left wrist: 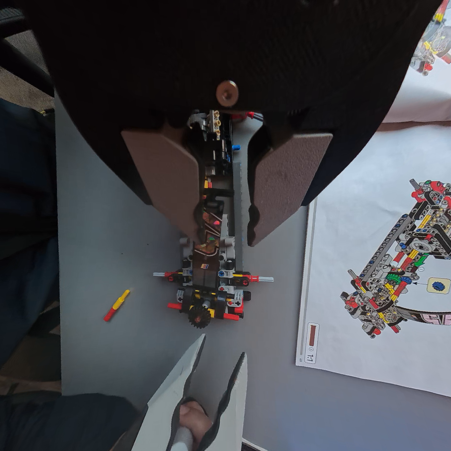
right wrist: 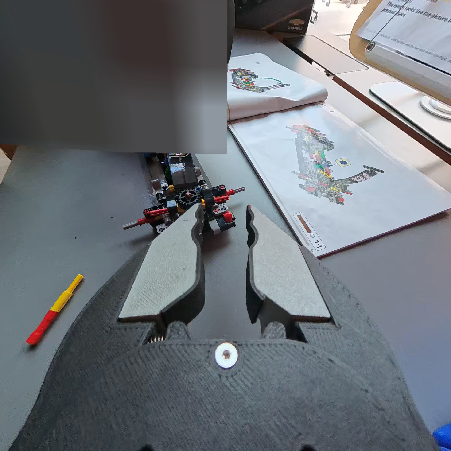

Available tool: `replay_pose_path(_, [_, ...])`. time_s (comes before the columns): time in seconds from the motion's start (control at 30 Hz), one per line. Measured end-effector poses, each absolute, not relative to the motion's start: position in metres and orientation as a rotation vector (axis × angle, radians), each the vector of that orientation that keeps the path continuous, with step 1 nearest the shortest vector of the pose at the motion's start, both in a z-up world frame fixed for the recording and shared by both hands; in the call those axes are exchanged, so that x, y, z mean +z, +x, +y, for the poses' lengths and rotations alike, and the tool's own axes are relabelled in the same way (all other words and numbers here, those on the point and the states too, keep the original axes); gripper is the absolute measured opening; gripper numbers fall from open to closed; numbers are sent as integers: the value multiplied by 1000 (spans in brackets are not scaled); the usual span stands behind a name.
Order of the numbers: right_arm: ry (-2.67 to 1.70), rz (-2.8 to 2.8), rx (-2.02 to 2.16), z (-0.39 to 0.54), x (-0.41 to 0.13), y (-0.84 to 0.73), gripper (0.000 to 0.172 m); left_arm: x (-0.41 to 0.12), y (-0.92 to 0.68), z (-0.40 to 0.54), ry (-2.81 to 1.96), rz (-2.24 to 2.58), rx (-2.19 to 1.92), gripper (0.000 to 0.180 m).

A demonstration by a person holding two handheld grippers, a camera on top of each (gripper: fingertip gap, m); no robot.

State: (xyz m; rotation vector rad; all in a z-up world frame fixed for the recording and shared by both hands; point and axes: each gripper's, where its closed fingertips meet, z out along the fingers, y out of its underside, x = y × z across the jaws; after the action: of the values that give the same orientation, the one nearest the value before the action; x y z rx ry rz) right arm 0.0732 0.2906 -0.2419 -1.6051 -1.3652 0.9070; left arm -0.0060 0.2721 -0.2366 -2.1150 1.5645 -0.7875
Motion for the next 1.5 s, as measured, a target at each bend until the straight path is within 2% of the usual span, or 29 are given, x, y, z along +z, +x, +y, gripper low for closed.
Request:
replay_pose_path(0.33, [-1608, -1328, 906, 299, -241, 78, 32, -234, -5, 268, -2108, 1579, -782, 31])
replay_pose_path(0.6, [-1445, -1437, 1033, 264, -223, 68, 35, -248, 4, 256, -2111, 1668, -751, 34])
replay_pose_path(0.77, [-1452, -1511, 932, 256, -234, 59, 49, -261, 8, 254, -2120, 1715, -695, 24])
replay_pose_path(1.03, [-1369, -1637, 646, 250, -251, 51, 46, -245, 10, 249, -2096, 1686, -768, 23])
replay_pose_path(1.5, [-1395, -1618, 695, 254, -253, 56, 45, -253, 8, 247, -2118, 1693, -829, 23])
